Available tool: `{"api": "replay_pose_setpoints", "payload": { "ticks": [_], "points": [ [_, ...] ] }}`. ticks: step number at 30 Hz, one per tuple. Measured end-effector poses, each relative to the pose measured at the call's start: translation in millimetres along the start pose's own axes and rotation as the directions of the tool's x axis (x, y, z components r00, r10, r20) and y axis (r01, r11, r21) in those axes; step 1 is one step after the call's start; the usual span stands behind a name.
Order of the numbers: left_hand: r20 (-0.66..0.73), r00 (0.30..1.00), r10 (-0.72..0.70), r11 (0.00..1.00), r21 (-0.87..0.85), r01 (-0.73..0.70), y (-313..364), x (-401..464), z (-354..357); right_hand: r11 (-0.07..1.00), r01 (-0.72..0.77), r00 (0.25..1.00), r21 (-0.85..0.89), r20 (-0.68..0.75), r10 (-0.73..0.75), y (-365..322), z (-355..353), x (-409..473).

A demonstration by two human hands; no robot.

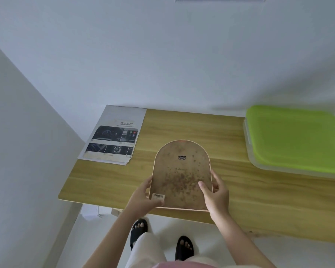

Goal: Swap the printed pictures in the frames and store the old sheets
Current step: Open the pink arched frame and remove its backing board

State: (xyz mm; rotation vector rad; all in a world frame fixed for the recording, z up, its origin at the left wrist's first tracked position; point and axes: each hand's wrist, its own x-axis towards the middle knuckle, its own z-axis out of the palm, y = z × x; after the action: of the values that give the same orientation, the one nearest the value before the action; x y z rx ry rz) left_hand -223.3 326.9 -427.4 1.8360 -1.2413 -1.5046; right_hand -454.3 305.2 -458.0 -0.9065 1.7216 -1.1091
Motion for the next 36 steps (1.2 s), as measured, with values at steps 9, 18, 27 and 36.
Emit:
{"api": "replay_pose_setpoints", "payload": {
  "ticks": [9,18,27,36],
  "points": [
    [-0.095,0.992,0.083,0.992,0.100,-0.073,-27,13,7,0.938,-0.004,0.998,-0.348,0.064,0.028,13,1,8],
    [-0.093,0.984,0.151,0.987,0.077,-0.144,-46,25,3,0.811,0.155,0.988,-0.565,0.099,-0.119,-11,10,41],
    [-0.089,0.981,0.175,0.984,0.034,-0.172,-55,29,4,0.597,0.453,0.874,-0.662,0.462,-0.150,-62,63,115],
    [-0.104,0.970,0.219,0.975,0.068,-0.212,-58,31,4,0.443,0.469,0.862,-0.764,0.506,-0.040,-68,71,129]
  ]
}}
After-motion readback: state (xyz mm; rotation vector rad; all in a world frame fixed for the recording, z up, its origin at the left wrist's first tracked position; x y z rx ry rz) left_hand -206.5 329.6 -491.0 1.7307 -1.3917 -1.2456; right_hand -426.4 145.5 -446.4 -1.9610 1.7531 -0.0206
